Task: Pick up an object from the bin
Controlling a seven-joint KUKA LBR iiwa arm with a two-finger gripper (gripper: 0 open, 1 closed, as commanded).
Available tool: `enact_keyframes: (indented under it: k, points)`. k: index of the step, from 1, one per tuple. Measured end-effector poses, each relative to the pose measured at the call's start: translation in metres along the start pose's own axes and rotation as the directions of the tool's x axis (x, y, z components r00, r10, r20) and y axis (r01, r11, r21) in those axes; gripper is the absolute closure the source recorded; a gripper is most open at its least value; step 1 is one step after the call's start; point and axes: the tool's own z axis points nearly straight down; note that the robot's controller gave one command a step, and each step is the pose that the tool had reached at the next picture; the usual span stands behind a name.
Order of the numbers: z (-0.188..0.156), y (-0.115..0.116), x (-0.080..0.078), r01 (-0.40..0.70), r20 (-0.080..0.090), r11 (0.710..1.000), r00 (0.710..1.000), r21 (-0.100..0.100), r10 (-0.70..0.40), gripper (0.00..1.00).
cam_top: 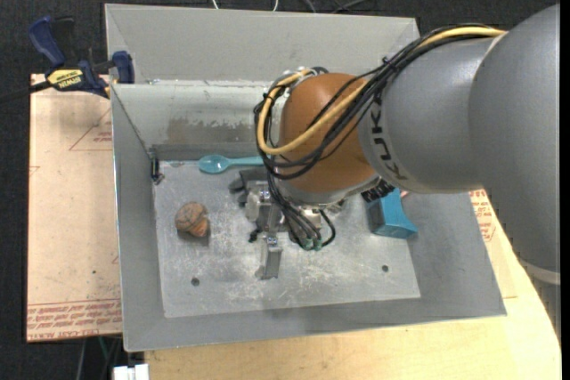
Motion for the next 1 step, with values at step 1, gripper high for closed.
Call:
enact_keyframes:
  k: [1]
  points:
    - [-0.004,-0.0005,-0.0021,-0.003,0.007,1.0,1.0,-0.001,0.003,0.0]
